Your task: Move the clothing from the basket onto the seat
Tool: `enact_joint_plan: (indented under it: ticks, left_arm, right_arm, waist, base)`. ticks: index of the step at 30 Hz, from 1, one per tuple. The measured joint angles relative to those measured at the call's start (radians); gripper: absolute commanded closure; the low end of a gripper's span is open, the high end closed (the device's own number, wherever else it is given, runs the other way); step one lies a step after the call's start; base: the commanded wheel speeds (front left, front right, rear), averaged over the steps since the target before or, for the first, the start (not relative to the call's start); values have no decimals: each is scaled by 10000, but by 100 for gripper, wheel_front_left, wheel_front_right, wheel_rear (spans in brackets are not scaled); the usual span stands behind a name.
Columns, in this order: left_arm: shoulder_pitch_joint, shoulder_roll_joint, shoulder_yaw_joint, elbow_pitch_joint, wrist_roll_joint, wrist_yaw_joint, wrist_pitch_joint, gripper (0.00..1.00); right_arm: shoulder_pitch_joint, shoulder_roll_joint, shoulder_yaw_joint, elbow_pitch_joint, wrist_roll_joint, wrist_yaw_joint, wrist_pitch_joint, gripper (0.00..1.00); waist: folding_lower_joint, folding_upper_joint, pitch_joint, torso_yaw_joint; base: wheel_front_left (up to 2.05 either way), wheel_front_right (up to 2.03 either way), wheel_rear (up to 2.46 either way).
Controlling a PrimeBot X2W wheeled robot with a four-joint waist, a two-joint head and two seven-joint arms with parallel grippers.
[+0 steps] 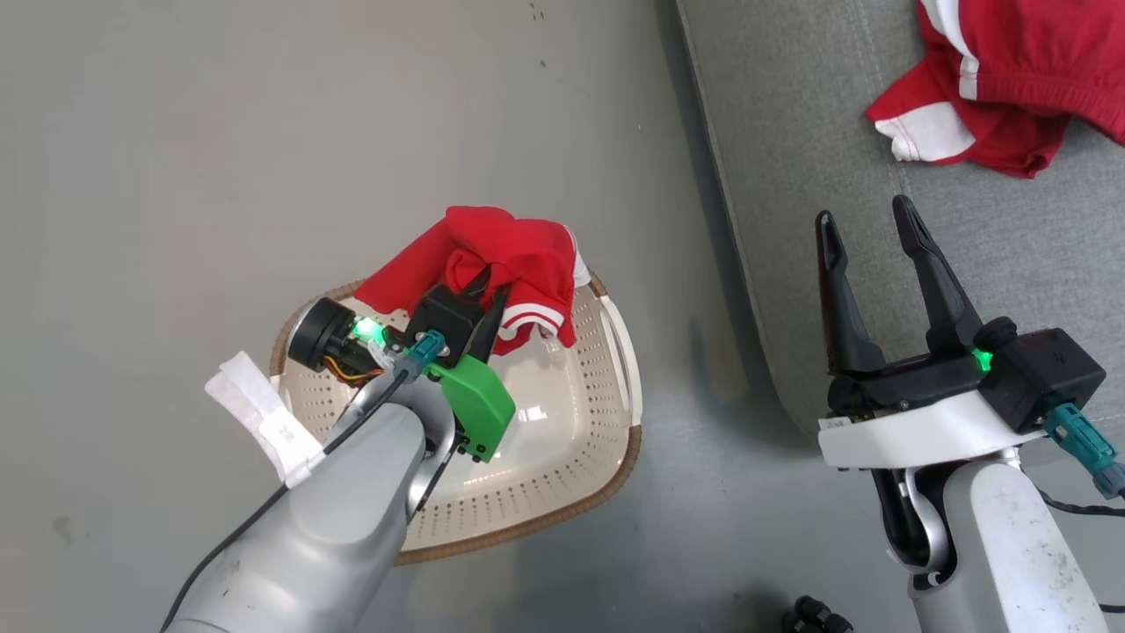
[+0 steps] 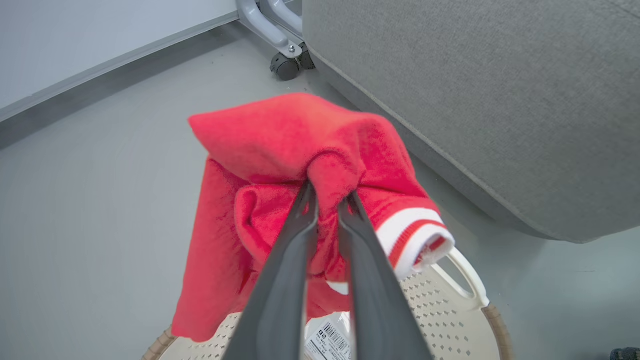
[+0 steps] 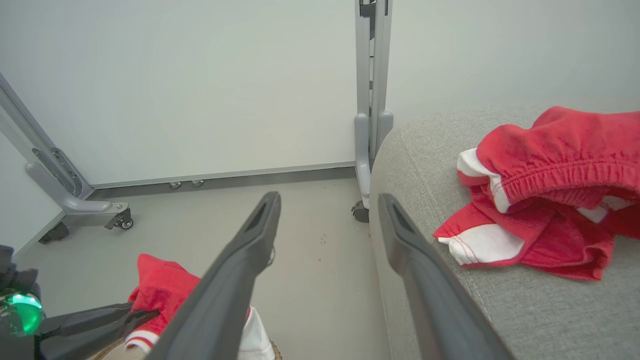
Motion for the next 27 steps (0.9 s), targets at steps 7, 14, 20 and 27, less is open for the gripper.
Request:
enact_joint_plan:
  ticks: [7,14,20,27]
  left_arm:
    - [990,384,499,-2566,94,426,-2,100]
    - [1878,894,1237,-5147,291,846,-2,100]
    - [2568,1091,1965,-6939,397,1076,-15,100]
    - [3335,936,2750,-8475,531,1103,-15,100]
  right_arm:
    - [456,-54,-148,-151,-69,0,393,0]
    - [814,-119,-203,-339,-109,-2,769,0]
    - [1182,-123,-203,-447,-148,-2,1028,0]
    - [1562,-155,-109,-562,-150,0,1302,0]
  waist:
    - [0,0,-1082,370]
    - [0,0,-2041,725]
    - [0,0,-2758,989]
    - [0,0,-3498,1217]
  base:
    - [0,0,0]
    - [0,0,0]
    - [0,0,0]
    - [0,0,0]
